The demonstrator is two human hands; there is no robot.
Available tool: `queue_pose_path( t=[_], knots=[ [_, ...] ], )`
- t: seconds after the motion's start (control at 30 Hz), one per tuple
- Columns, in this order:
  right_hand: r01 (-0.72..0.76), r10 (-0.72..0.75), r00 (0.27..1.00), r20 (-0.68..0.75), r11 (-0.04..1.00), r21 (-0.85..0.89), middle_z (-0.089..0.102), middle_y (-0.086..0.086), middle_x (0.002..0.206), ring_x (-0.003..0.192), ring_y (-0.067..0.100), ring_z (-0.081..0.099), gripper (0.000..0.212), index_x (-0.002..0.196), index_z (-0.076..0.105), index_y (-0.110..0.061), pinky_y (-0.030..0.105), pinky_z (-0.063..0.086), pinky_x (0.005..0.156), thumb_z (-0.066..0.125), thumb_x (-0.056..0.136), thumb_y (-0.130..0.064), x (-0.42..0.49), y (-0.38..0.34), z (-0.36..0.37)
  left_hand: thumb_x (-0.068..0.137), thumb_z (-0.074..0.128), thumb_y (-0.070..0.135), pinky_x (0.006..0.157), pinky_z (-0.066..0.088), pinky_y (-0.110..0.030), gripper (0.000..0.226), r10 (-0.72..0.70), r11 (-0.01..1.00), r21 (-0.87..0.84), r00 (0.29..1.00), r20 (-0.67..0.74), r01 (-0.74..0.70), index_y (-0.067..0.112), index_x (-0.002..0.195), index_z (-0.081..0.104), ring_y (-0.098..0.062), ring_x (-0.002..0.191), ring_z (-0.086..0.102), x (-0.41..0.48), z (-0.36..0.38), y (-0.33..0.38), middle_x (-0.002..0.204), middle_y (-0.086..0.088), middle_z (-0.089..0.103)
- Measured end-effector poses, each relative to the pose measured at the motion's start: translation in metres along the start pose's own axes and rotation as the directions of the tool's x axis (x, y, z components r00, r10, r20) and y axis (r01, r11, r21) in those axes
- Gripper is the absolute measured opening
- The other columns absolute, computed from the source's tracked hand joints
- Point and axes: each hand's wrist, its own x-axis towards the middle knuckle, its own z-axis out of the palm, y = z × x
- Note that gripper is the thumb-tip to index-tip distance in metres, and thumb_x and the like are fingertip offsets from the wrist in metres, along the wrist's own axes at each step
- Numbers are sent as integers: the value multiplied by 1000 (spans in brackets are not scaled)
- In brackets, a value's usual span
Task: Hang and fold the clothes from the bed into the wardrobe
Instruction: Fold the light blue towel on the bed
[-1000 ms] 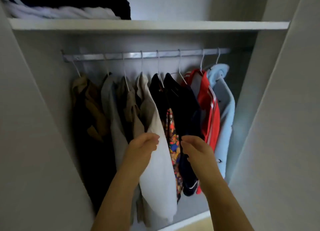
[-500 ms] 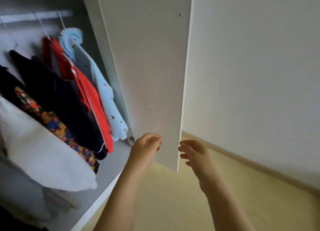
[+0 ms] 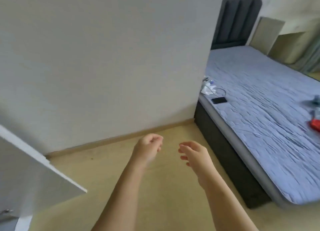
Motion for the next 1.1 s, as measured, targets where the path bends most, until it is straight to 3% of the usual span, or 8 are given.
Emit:
queue_pose_path(
  t=[0.23, 0.53, 0.67, 0.83, 1.0, 1.1],
  knots=[
    [-136, 180, 920, -347, 980, 147, 65, 0, 83, 69, 12, 57, 14, 82, 63, -26, 22, 38, 56, 53, 87, -17, 5, 33, -98, 91, 51, 17, 59, 37, -22, 19, 41, 989, 115, 918, 393, -93, 24, 76, 59, -16, 77, 56, 36, 119, 31, 73, 3, 59],
    [-111, 334, 687, -646, 926, 361, 65, -4, 86, 76, 12, 58, 15, 79, 62, -27, 20, 39, 59, 54, 86, -16, -45, 83, -205, 91, 52, 19, 62, 41, -23, 17, 22, 931, 226, 660, 751, -288, 27, 79, 59, -15, 81, 61, 4, 270, 47, 84, 3, 64],
    [-70, 365, 612, -702, 909, 411, 60, 0, 79, 63, 9, 53, 11, 82, 61, -20, 16, 37, 49, 54, 88, -14, -61, 102, -270, 91, 52, 25, 69, 43, -26, 12, 20, 899, 227, 552, 834, -375, 21, 95, 63, -16, 91, 63, -25, 346, 66, 93, 0, 66],
    [-67, 405, 540, -738, 894, 442, 61, 0, 79, 69, 13, 53, 15, 77, 59, -20, 23, 37, 57, 53, 89, -12, -79, 129, -363, 94, 49, 22, 84, 45, -32, 19, 30, 879, 198, 467, 884, -433, 14, 106, 61, -24, 101, 60, -67, 448, 95, 105, -7, 64],
    [-72, 433, 499, -750, 884, 462, 61, 0, 78, 69, 15, 54, 15, 77, 60, -21, 23, 36, 57, 53, 88, -14, -90, 147, -447, 95, 47, 25, 66, 45, -24, 15, 27, 873, 197, 447, 894, -447, 19, 102, 59, -17, 93, 61, -94, 525, 115, 96, -1, 63],
    [-71, 455, 497, -739, 870, 488, 61, 0, 77, 66, 14, 53, 15, 77, 60, -20, 23, 37, 56, 53, 89, -14, -84, 154, -485, 94, 48, 25, 65, 45, -25, 12, 23, 870, 203, 449, 893, -449, 21, 98, 58, -16, 90, 61, -93, 564, 124, 94, 0, 63]
  ],
)
